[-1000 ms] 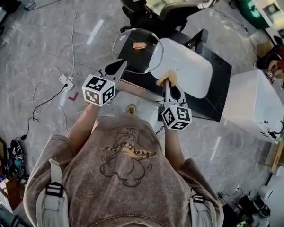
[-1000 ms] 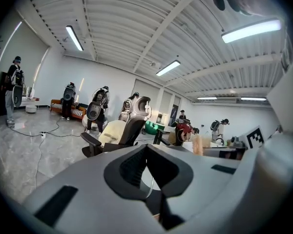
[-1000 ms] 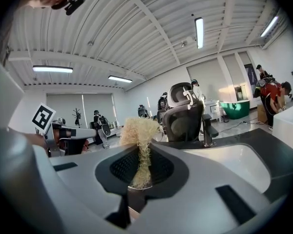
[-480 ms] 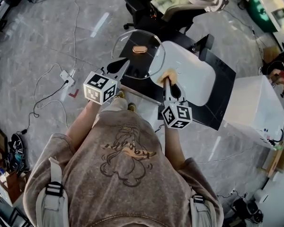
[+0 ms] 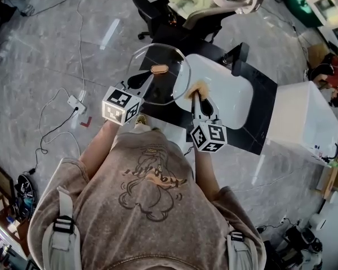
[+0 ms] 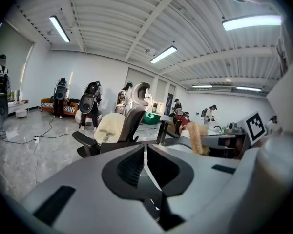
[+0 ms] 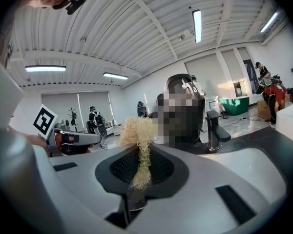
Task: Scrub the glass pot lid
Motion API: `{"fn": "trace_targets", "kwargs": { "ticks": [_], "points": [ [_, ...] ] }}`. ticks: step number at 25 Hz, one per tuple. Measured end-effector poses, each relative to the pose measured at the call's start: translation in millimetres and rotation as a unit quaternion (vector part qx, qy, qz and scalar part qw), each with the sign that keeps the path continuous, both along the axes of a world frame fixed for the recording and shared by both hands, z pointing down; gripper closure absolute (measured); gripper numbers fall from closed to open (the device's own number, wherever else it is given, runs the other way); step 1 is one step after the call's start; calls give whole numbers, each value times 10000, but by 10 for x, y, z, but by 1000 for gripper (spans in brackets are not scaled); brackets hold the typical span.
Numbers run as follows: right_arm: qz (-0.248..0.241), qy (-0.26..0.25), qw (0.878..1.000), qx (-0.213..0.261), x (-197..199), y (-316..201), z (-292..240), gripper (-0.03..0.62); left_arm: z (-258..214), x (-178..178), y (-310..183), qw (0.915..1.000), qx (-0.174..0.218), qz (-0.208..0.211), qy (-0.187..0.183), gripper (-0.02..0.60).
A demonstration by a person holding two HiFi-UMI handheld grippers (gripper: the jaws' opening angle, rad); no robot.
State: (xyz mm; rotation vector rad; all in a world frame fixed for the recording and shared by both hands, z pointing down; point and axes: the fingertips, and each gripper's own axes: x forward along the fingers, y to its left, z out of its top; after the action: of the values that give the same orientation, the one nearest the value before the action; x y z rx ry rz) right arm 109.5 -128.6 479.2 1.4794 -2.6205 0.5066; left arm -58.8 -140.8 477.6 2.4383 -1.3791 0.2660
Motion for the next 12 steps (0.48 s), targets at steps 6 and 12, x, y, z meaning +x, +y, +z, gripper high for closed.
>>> {"fn": "trace_targets", "kwargs": {
  "ticks": [6,12],
  "points": [
    [61,1,10000,14,-79,-132,-10,552,38,71,-184,9994,-54,335,10,351],
    [110,-13,9999,22,-140,-242,-3,552,174,124,-310,9970,-272,711,-144,290]
  ]
}}
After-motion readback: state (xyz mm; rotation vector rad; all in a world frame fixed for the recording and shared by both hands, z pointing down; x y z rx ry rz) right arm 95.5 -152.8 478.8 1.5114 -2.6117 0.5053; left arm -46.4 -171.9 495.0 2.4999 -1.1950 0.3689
